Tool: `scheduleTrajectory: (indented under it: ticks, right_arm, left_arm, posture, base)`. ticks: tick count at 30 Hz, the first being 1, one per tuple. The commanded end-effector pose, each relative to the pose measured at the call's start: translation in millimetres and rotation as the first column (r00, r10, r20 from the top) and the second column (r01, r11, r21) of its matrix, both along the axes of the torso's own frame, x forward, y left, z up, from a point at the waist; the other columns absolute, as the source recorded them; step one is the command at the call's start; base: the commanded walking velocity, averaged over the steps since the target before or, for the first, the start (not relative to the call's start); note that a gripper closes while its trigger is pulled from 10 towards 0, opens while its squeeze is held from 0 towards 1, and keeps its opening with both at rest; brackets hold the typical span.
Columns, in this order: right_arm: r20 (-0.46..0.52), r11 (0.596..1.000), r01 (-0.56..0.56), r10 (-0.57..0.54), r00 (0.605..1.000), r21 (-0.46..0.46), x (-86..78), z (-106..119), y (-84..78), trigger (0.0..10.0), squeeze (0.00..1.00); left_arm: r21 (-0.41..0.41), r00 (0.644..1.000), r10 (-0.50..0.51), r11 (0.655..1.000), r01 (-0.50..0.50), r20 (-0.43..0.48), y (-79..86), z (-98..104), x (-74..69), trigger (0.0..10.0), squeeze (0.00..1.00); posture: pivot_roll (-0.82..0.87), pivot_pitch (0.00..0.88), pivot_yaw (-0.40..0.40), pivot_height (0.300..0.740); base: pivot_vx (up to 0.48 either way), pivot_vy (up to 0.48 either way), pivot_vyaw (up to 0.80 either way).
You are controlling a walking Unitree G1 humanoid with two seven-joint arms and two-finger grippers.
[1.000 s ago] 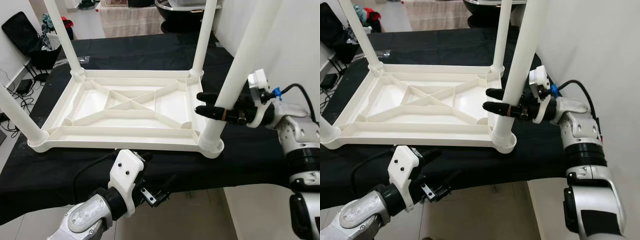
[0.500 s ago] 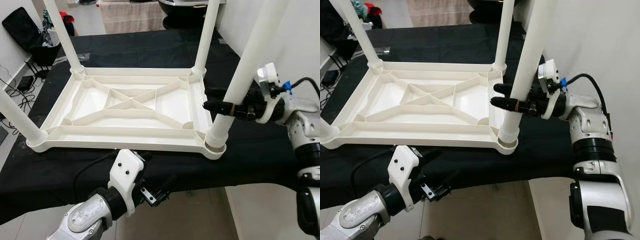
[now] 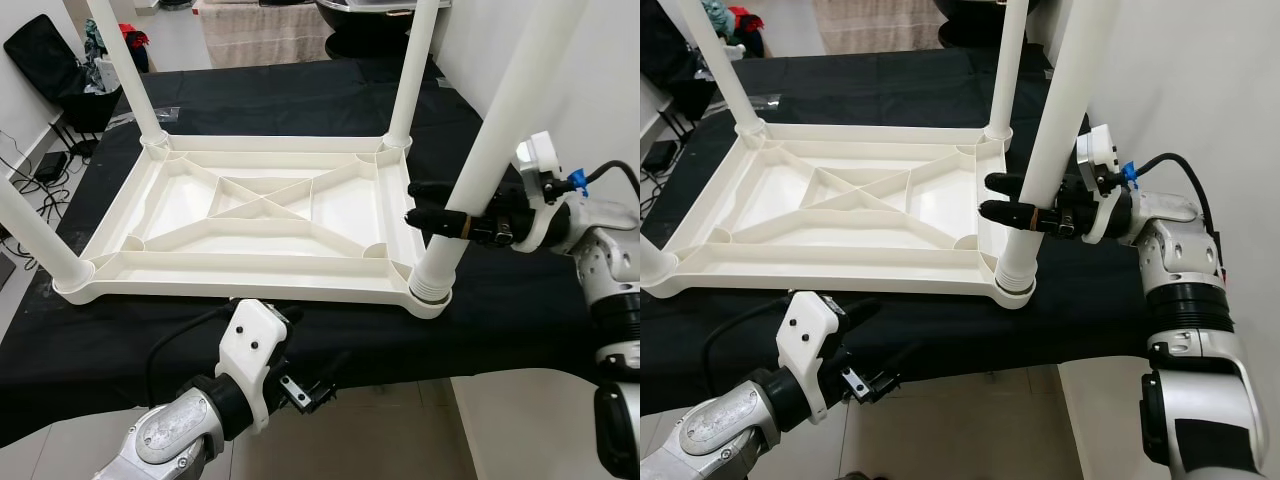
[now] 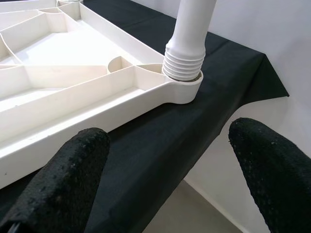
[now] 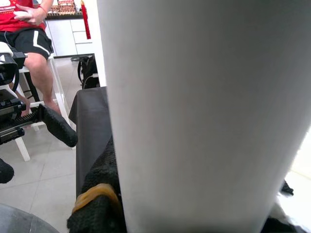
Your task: Building children table
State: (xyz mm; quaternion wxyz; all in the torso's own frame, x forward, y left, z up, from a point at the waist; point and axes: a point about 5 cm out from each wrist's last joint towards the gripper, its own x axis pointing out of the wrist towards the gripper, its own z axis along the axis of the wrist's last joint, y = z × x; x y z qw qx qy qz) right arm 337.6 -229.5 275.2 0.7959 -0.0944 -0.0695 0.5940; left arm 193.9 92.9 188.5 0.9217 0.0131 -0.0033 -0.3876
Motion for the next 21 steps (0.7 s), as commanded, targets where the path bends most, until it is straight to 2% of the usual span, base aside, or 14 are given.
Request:
scheduleTrajectory:
  ticks: [1,10,21]
  right_arm:
    - [-0.060,1.000,-0.012,0.011,0.998,-0.023,-2.4,-13.1,-2.1,10.0,0.00]
    - [-0.062,0.999,-0.030,0.028,0.998,-0.028,-6.8,-14.7,1.0,10.0,0.00]
    - [-0.093,0.994,0.111,-0.113,0.989,-0.025,2.6,-38.2,5.5,10.0,0.00]
  left_arm:
    - [0.021,1.000,0.000,1.000,0.000,-0.008,1.2,-3.2,-1.2,10.0,0.00]
    - [0.021,1.000,-0.002,1.000,0.003,-0.006,0.6,-4.1,0.3,10.0,0.00]
    - [0.018,1.000,0.010,1.000,-0.010,0.010,0.2,-1.4,3.5,10.0,0.00]
  posture:
    - [0.15,0.193,0.007,0.740]
    - [0.14,0.184,0.011,0.740]
    - [0.14,0.189,0.006,0.740]
  base:
    - [0.000,0.000,0.00]
    - [0.000,0.000,0.00]
    - [0.000,0.000,0.00]
